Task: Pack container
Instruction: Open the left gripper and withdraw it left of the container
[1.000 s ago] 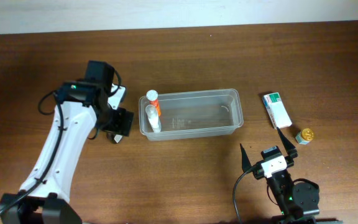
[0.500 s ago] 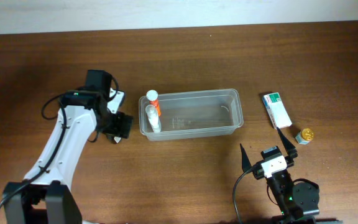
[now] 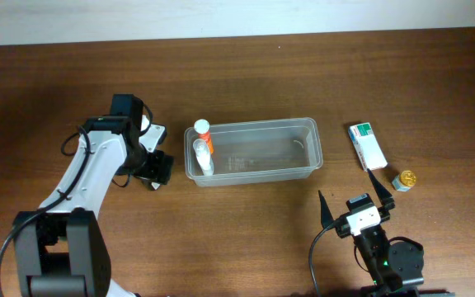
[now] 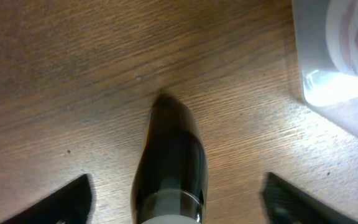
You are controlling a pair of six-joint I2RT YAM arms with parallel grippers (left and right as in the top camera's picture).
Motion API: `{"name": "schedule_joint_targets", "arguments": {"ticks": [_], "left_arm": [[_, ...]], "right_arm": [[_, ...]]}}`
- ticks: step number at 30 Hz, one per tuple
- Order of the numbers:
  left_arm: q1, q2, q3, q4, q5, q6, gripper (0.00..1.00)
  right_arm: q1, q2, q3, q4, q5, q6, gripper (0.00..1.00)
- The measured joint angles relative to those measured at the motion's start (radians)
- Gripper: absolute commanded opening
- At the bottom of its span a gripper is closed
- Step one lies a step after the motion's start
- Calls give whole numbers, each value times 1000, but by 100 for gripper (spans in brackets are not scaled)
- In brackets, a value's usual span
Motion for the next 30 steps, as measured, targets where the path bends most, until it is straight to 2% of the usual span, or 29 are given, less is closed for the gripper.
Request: {"name": "schedule_joint_targets", "arguments": {"ticks": [11, 24, 27, 30], "left_arm": [[0, 0, 0, 0, 1, 24, 73], [0, 0, 0, -12, 1, 50, 73], [0, 0, 0, -12, 0, 61, 66], [0, 0, 0, -12, 1, 67, 66]], "right_arm": [[0, 0, 0, 0, 0, 0, 98], [0, 0, 0, 0, 0, 0, 98], [0, 0, 0, 0, 0, 0, 98], [0, 0, 0, 0, 0, 0, 98]]}}
